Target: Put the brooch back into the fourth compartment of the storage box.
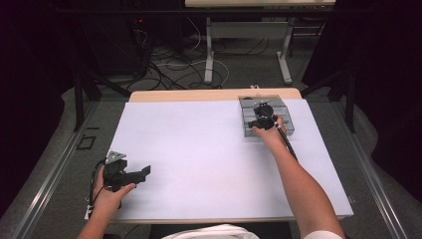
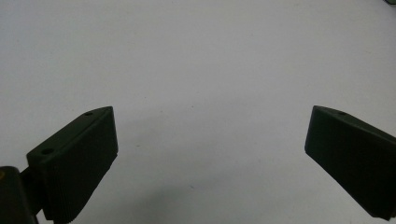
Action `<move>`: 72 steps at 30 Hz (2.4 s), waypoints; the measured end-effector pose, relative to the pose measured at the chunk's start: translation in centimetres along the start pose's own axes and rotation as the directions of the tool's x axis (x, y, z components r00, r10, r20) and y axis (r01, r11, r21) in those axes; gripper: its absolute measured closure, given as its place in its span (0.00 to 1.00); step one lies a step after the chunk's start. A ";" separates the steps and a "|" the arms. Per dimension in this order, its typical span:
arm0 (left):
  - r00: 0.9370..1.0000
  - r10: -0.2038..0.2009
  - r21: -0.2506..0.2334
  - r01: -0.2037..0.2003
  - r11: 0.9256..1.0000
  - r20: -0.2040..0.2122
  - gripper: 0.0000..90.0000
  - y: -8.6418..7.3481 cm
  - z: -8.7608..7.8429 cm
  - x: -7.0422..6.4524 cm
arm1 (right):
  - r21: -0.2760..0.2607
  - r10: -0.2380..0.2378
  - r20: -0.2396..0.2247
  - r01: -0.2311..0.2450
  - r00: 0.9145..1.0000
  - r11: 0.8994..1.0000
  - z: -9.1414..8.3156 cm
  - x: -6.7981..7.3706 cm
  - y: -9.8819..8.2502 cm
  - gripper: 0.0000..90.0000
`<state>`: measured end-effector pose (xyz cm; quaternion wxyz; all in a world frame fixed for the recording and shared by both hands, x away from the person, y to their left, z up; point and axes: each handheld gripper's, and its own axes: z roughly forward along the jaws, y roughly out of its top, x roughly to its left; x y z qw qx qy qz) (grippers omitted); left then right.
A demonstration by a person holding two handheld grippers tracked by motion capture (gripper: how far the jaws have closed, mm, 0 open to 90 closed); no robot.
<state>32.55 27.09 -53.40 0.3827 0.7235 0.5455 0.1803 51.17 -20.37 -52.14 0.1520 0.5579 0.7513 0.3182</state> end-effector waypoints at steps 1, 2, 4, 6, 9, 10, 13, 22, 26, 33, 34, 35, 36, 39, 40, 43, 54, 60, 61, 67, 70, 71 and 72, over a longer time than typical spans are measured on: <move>1.000 -0.001 -0.001 0.001 1.000 0.000 0.03 0.0 0.0 0.0 | -0.003 -0.002 0.001 0.002 1.000 1.000 0.0 0.0 0.0 0.81; 1.000 -0.001 0.000 0.001 1.000 -0.001 0.03 0.0 0.0 0.0 | -0.008 0.006 0.000 -0.006 1.000 1.000 -0.1 0.0 0.0 0.80; 1.000 -0.003 0.000 0.003 1.000 -0.003 0.03 0.0 -0.1 0.0 | -0.009 0.003 0.004 -0.003 1.000 1.000 -0.2 0.0 0.1 0.78; 1.000 -0.003 -0.001 0.003 1.000 -0.004 0.03 0.0 -0.1 0.0 | -0.014 0.007 0.001 -0.007 1.000 1.000 -0.3 -0.1 0.1 0.76; 1.000 -0.002 0.001 0.002 1.000 -0.003 0.03 0.0 -0.1 0.0 | -0.021 0.010 -0.005 -0.010 1.000 1.000 -0.5 -0.1 0.1 0.72; 1.000 -0.002 0.001 0.002 1.000 -0.003 0.03 0.0 -0.1 0.0 | -0.027 0.004 -0.007 -0.005 1.000 1.000 -0.5 -0.1 0.1 0.70; 1.000 0.001 0.002 -0.001 1.000 -0.003 0.03 0.0 -0.1 0.0 | -0.030 0.019 -0.025 -0.020 1.000 0.999 -0.8 -0.1 0.1 0.65; 1.000 0.001 0.009 -0.001 1.000 -0.001 0.03 0.0 -0.2 0.0 | -0.041 -0.009 -0.038 0.008 0.999 0.999 -1.6 0.2 0.2 0.55; 1.000 -0.002 0.000 0.002 1.000 -0.004 0.03 0.0 -0.1 0.0 | -0.047 -0.031 -0.044 0.029 0.999 0.998 -2.0 0.6 0.2 0.50; 1.000 0.002 0.009 -0.002 1.000 0.000 0.03 0.0 -0.2 0.0 | -0.074 -0.067 -0.069 0.062 0.995 0.995 -3.4 1.4 0.2 0.45; 1.000 0.002 0.009 -0.002 1.000 -0.001 0.03 0.0 -0.2 0.0 | -0.077 -0.068 -0.067 0.062 0.995 0.995 -3.6 1.5 0.2 0.44; 1.000 0.002 0.009 -0.002 1.000 0.000 0.03 0.0 -0.2 0.0 | -0.074 -0.069 -0.070 0.064 0.995 0.995 -3.8 1.7 0.1 0.44; 1.000 0.001 0.005 -0.001 1.000 -0.001 0.03 0.0 -0.1 0.0 | -0.074 -0.070 -0.075 0.064 0.995 0.995 -4.0 1.8 0.0 0.43; 1.000 0.002 0.005 -0.002 1.000 0.001 0.03 0.0 -0.1 0.0 | -0.077 -0.077 -0.087 0.071 0.993 0.995 -4.6 2.2 -0.2 0.42; 1.000 0.001 0.002 -0.001 1.000 0.000 0.03 0.0 -0.1 0.0 | -0.079 -0.082 -0.092 0.075 0.992 0.994 -4.8 2.3 -0.2 0.41; 1.000 -0.002 -0.002 0.002 1.000 -0.001 0.03 0.0 0.0 0.0 | -0.088 -0.085 -0.107 0.076 0.991 0.993 -5.4 2.6 -0.4 0.40; 1.000 -0.001 -0.001 0.001 1.000 -0.002 0.03 0.0 0.0 -0.1 | -0.098 -0.128 -0.128 0.116 0.983 0.988 -7.2 3.4 -2.5 0.24; 1.000 0.001 0.001 -0.001 1.000 -0.003 0.03 0.0 0.0 -0.1 | -0.100 -0.165 -0.126 0.153 0.978 0.983 -8.0 3.8 -4.1 0.18; 1.000 0.001 0.002 -0.001 1.000 -0.003 0.03 0.0 0.0 -0.1 | -0.100 -0.164 -0.130 0.151 0.978 0.983 -8.2 3.9 -4.3 0.18; 1.000 0.005 0.009 -0.005 1.000 -0.001 0.03 0.0 -0.1 -0.1 | -0.103 -0.182 -0.120 0.170 0.976 0.980 -8.6 4.2 -6.3 0.17; 1.000 0.004 0.010 -0.003 1.000 -0.002 0.03 0.0 0.0 -0.1 | -0.102 -0.191 -0.118 0.179 0.974 0.978 -8.9 4.2 -7.4 0.16; 1.000 0.004 0.011 -0.004 1.000 0.000 0.03 0.1 0.0 -0.1 | -0.104 -0.191 -0.122 0.179 0.974 0.978 -8.9 4.2 -7.8 0.15; 1.000 0.002 0.008 -0.002 1.000 -0.002 0.03 0.1 0.1 -0.1 | -0.102 -0.186 -0.129 0.174 0.974 0.980 -8.9 4.2 -8.2 0.14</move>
